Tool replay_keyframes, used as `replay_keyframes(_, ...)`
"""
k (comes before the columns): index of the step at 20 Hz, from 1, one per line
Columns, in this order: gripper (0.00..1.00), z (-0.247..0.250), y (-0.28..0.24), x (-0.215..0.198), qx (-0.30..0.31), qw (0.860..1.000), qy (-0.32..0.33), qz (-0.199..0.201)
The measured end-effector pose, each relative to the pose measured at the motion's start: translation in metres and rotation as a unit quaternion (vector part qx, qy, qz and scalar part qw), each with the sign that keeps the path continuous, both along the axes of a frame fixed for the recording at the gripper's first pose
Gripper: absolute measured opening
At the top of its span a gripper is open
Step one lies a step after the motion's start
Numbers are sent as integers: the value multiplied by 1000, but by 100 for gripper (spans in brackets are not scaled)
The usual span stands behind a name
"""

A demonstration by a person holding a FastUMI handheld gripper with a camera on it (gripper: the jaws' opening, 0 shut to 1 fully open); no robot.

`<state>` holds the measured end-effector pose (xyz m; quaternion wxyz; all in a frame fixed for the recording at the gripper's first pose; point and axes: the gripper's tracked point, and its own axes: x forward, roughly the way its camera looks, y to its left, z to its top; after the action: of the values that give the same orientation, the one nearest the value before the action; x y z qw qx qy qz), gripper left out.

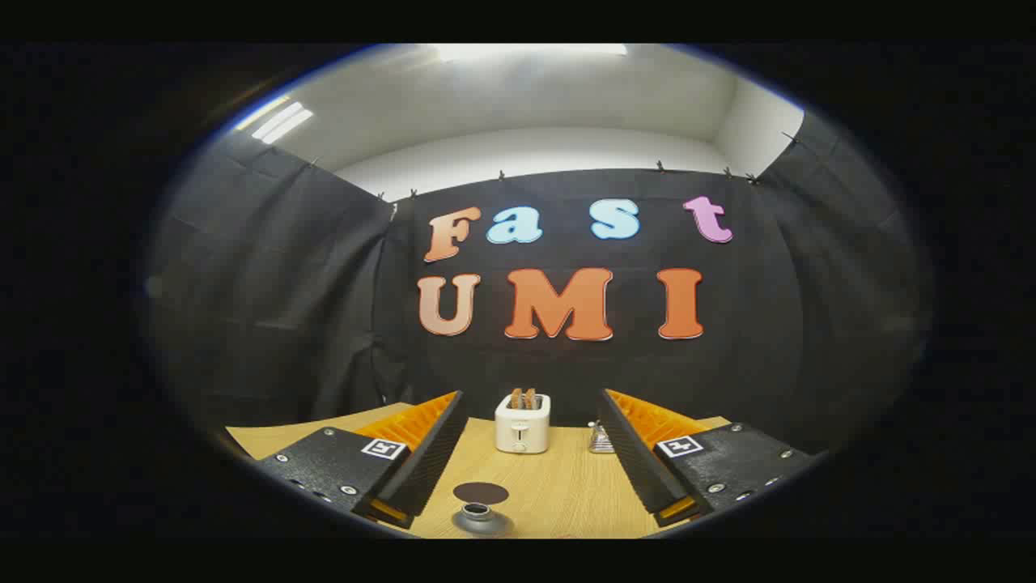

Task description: Take the bottle from table, then pour the juice into the cup, finally place the bottle on the coaster

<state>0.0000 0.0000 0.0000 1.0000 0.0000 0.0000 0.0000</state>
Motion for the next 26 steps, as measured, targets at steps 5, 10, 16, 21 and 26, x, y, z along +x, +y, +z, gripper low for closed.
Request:
replay_keyframes(5,97,4,-2,-2,0,1000,4,-2)
replay_keyframes(10,97,8,-5,0,12,1000,7,-3)
replay_keyframes(16,97,10,-10,3,21,1000,14,-12)
replay_keyframes(21,97,5,-6,4,26,999,25,-6)
replay_keyframes(26,97,0,2,1,26,999,28,5)
